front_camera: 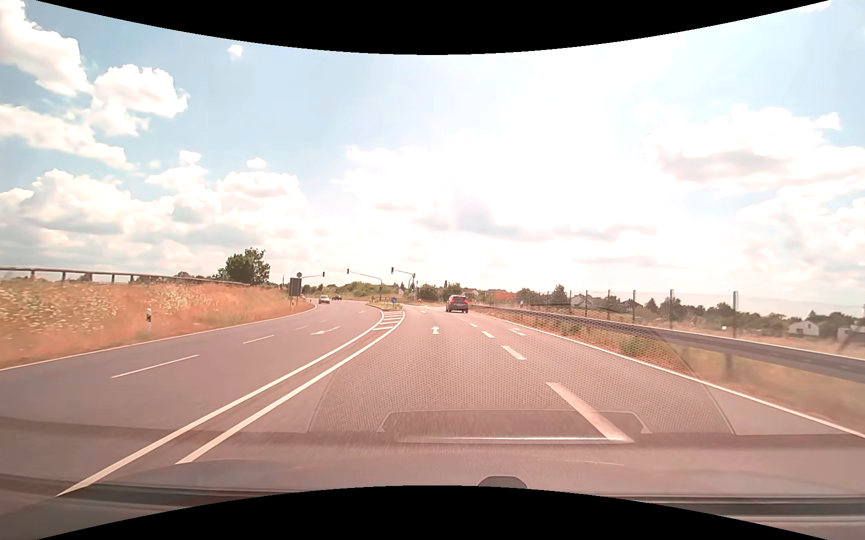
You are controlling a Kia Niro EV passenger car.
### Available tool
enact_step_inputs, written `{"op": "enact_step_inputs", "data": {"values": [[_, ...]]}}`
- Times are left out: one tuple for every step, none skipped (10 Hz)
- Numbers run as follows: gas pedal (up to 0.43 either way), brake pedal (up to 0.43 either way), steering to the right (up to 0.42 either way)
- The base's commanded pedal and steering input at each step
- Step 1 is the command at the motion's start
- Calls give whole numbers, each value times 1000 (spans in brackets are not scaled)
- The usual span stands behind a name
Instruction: Follow the waypoints while adhering to traffic rules and regulations
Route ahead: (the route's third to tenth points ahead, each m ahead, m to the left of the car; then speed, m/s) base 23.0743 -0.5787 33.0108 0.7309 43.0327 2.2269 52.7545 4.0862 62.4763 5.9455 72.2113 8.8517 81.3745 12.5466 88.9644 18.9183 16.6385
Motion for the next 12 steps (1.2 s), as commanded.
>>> {"op": "enact_step_inputs", "data": {"values": [[87,0,-18],[87,0,-18],[87,0,-18],[87,0,-18],[87,0,-18],[87,0,-18],[87,0,-19],[87,0,-19],[87,0,-20],[87,0,-23],[87,0,-23],[87,0,-23]]}}
